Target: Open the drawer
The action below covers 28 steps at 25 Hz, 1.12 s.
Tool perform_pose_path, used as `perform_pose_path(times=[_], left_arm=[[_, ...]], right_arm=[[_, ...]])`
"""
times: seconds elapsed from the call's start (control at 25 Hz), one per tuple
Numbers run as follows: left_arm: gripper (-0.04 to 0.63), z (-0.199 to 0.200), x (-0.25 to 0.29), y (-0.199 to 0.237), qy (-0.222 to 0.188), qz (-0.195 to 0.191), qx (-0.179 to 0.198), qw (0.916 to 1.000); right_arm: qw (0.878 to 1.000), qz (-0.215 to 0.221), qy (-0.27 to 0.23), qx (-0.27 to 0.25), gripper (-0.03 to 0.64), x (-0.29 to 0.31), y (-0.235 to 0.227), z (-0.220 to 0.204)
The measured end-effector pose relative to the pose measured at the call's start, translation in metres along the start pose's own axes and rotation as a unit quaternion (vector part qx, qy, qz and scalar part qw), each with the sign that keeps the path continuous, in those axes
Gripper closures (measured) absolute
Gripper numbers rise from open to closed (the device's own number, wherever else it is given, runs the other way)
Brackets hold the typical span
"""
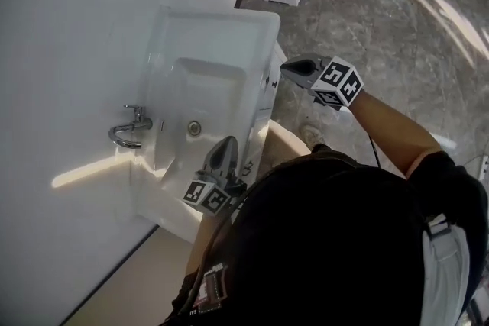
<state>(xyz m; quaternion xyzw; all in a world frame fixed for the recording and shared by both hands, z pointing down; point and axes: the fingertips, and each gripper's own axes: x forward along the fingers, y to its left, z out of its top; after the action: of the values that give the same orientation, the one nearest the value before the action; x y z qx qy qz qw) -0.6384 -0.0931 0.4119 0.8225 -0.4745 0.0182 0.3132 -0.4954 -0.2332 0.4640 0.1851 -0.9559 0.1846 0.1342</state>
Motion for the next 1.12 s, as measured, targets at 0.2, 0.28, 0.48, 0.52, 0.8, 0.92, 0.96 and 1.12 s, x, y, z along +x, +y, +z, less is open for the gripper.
perform_pose_path(times=[0.2, 0.28, 0.48, 0.52, 0.8, 0.92, 0.96, 1.12], left_arm=[[0.604, -0.038, 0.045, -0.004, 0.046, -0.06, 0.018, 0.997], [0.604, -0.051, 0.054, -0.007, 0.057, -0.076, 0.019, 0.9953], [0.604, -0.089, 0.056, -0.017, 0.085, -0.099, 0.006, 0.9914], [0.604, -0.097, 0.057, -0.017, 0.093, -0.098, 0.005, 0.9909], [0.604, -0.153, 0.097, -0.004, 0.13, -0.031, 0.005, 0.991], [0.604, -0.183, 0.131, 0.008, 0.134, 0.001, -0.004, 0.991], [0.604, -0.194, 0.144, 0.011, 0.136, 0.008, -0.007, 0.9906], [0.604, -0.237, 0.185, 0.028, 0.15, 0.026, -0.026, 0.9879]], right_arm=[[0.998, -0.056, 0.016, 0.003, 0.615, -0.007, -0.021, -0.042], [0.997, -0.074, 0.026, 0.006, 0.615, -0.008, -0.023, -0.059], [0.994, -0.101, 0.048, 0.018, 0.614, -0.016, -0.015, -0.103], [0.993, -0.102, 0.052, 0.022, 0.614, -0.017, -0.016, -0.113], [0.995, -0.063, 0.073, 0.03, 0.612, -0.001, -0.059, -0.194], [0.995, -0.029, 0.085, 0.032, 0.606, 0.016, -0.086, -0.235], [0.995, -0.018, 0.092, 0.028, 0.603, 0.023, -0.094, -0.249], [0.994, 0.009, 0.112, 0.014, 0.594, 0.05, -0.122, -0.299]])
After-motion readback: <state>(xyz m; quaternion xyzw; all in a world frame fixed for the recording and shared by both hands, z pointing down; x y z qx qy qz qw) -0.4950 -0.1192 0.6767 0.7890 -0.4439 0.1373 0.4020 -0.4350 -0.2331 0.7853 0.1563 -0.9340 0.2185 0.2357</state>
